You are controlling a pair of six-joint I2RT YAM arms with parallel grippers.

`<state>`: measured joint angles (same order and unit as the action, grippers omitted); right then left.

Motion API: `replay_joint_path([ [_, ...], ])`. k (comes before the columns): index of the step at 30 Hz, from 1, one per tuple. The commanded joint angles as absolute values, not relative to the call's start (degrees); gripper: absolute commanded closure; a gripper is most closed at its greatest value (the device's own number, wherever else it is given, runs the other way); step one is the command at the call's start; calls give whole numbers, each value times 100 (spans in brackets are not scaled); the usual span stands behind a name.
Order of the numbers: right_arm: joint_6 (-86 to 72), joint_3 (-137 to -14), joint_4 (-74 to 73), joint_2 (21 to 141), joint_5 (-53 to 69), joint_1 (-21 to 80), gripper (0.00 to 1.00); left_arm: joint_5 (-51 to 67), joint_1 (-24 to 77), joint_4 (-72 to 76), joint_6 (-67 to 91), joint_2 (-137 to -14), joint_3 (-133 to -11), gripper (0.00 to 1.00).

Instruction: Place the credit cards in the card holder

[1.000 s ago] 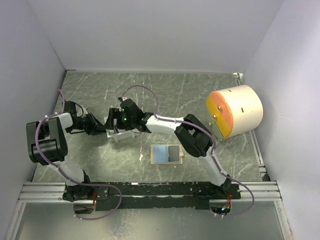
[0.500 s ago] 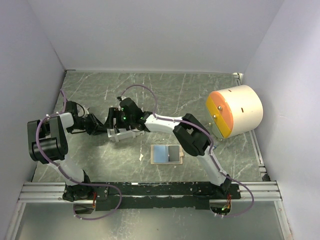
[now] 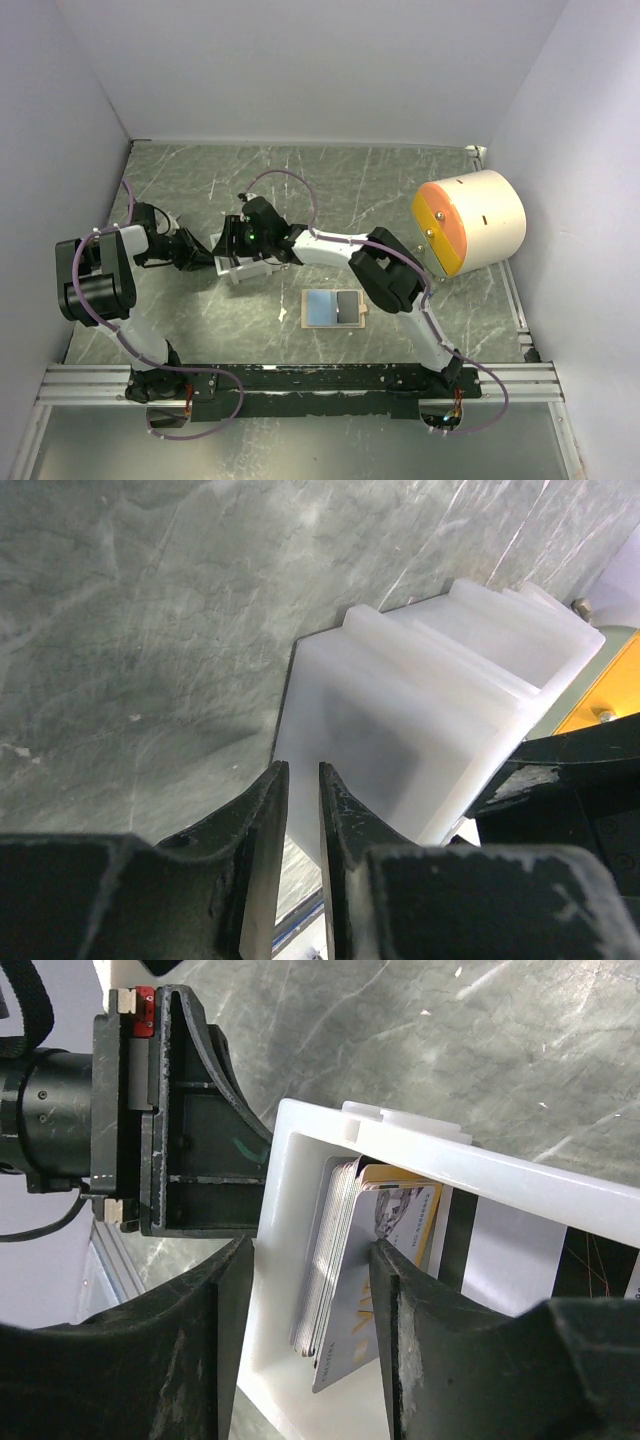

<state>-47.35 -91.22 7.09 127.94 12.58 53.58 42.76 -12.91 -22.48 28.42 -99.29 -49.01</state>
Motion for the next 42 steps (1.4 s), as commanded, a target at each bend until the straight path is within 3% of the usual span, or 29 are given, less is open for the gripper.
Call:
replay_joint_path([
  [1, -4843, -9020, 1080, 12465, 1416, 5421, 54, 4526, -1182, -2145, 2795, -9984, -4993, 70],
  [10, -4844, -8910, 1114, 12400, 1294, 5418, 69, 4510, -1154, -2152, 2794, -9984, -4995, 71],
  [19, -4675, -8930, 858, 12349, 980, 5423, 100, 4465, -1151, -2217, 2760, -9969, -5031, 71],
  [26, -4456, -8933, 647, 12321, 758, 5423, 100, 4441, -1156, -2247, 2754, -9950, -5047, 71],
  [29, -4317, -8901, 368, 12238, 550, 5417, 89, 4417, -1151, -2293, 2714, -9936, -5044, 71],
  [35, -3864, -9389, -610, 12215, 34, 5420, 52, 4404, -1156, -2297, 2715, -9936, -5049, 71],
  [39, -3811, -9355, -407, 12305, 322, 5414, 36, 4412, -1151, -2276, 2717, -9932, -5040, 71],
  [42, -4114, -9062, 289, 12398, 889, 5414, 34, 4403, -1159, -2269, 2716, -9932, -5025, 71],
])
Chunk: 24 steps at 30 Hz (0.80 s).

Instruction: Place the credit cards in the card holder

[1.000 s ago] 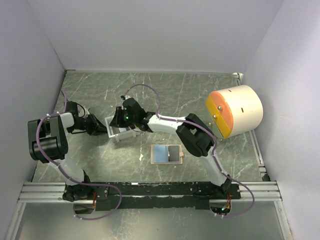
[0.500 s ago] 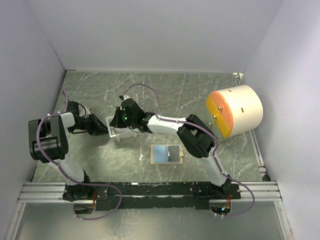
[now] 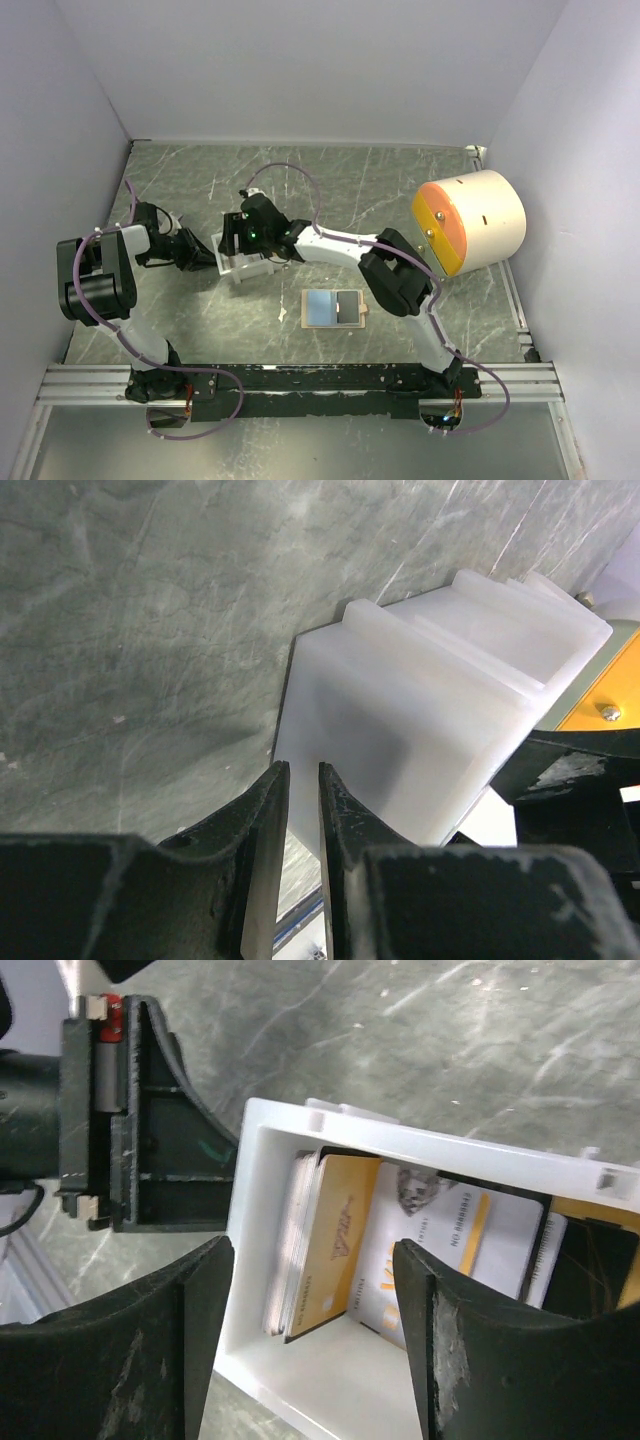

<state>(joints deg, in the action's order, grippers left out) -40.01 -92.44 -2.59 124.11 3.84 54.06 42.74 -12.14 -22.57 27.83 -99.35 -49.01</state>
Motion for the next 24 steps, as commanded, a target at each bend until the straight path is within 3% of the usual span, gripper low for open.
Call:
replay_joint_path([
  [1, -4194, -8985, 516, 12439, 1000, 5418, 33, 4403, -1152, -2279, 2711, -9943, -5034, 71],
  [4, -4373, -8928, 955, 12620, 1322, 5416, 25, 4403, -1152, -2295, 2694, -9966, -5037, 71],
  [9, -4331, -9166, 973, 12844, 1389, 5464, 21, 4450, -1151, -2242, 2730, -9984, -5034, 71],
  [21, -4236, -9511, 681, 13072, 1210, 5532, 20, 4508, -1151, -2205, 2751, -10037, -5047, 71],
  [24, -4235, -9542, 687, 13058, 1237, 5545, 25, 4509, -1156, -2206, 2750, -10052, -5058, 71],
])
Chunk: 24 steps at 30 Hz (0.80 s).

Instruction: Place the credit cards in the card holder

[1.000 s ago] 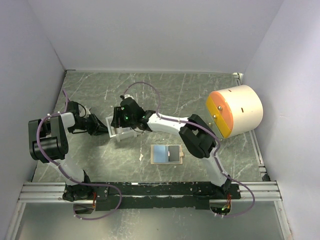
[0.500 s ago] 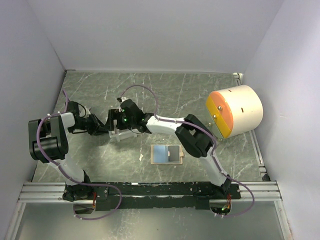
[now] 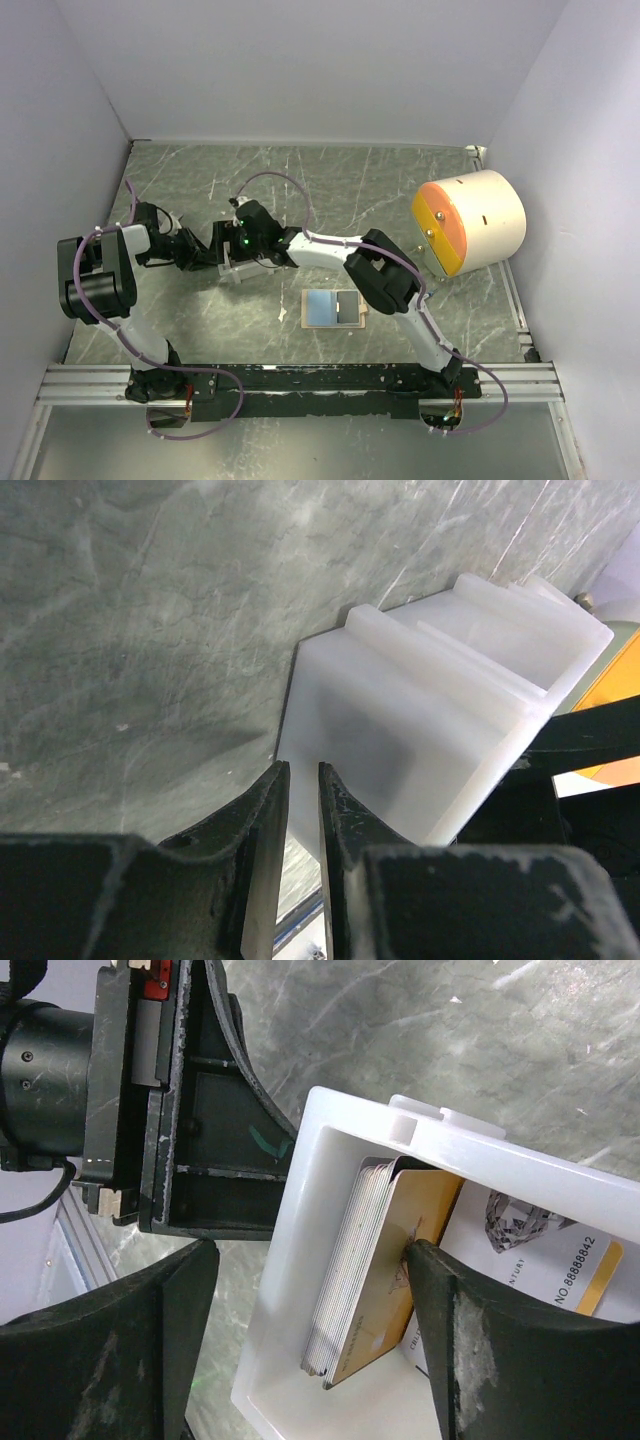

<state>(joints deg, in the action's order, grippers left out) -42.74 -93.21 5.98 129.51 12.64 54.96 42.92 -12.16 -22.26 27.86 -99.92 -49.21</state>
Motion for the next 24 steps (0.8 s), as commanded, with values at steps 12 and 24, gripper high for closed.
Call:
replay_joint_path([
  [12, -4366, -9081, 1067, 12551, 1172, 5546, 53, 4520, -1152, -2188, 2759, -10055, -5044, 71],
  [24, -4509, -8835, 1156, 12341, 1118, 5546, 57, 4509, -1149, -2197, 2751, -10068, -5031, 71],
])
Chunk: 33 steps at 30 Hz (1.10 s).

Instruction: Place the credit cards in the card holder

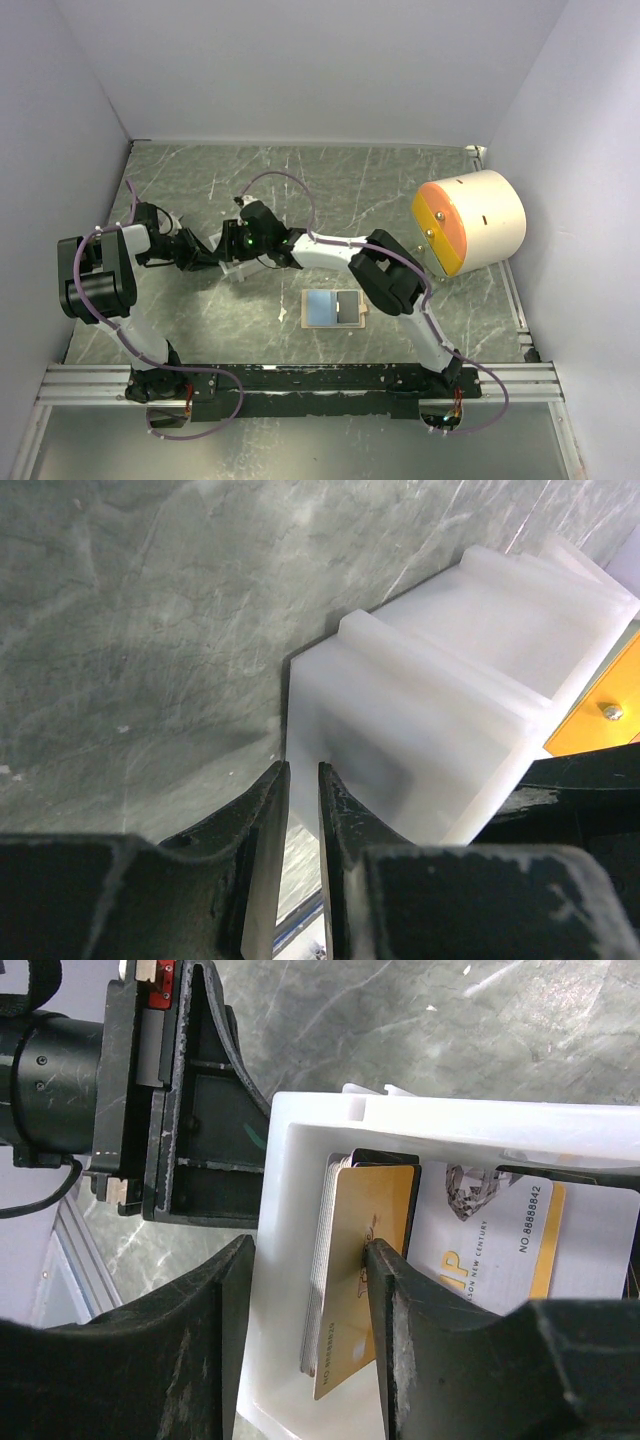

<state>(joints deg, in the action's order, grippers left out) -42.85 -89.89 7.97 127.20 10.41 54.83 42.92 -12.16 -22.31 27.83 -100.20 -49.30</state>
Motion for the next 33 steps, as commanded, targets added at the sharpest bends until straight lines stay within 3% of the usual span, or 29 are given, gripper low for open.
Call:
replay_joint_path([
  [1, -4527, -8793, 1194, 12306, 1105, 5546, 57, 4509, -1143, -2204, 2751, -10067, -5038, 71],
  [4, -4565, -8748, 1246, 12284, 1122, 5530, 59, 4500, -1144, -2208, 2742, -10081, -5039, 71],
  [7, -4638, -8692, 1334, 12320, 1230, 5510, 72, 4492, -1144, -2218, 2746, -10081, -5031, 71],
  [10, -4720, -8605, 1423, 12314, 1259, 5503, 74, 4491, -1150, -2221, 2742, -10080, -5031, 71],
  [14, -4775, -8547, 1463, 12290, 1274, 5487, 73, 4483, -1143, -2237, 2733, -10089, -5035, 71],
  [21, -4854, -8481, 1565, 12309, 1424, 5455, 57, 4483, -1143, -2233, 2738, -10107, -5036, 71],
  [33, -4966, -8442, 1702, 12384, 1550, 5429, 66, 4469, -1143, -2242, 2740, -10116, -5051, 71],
])
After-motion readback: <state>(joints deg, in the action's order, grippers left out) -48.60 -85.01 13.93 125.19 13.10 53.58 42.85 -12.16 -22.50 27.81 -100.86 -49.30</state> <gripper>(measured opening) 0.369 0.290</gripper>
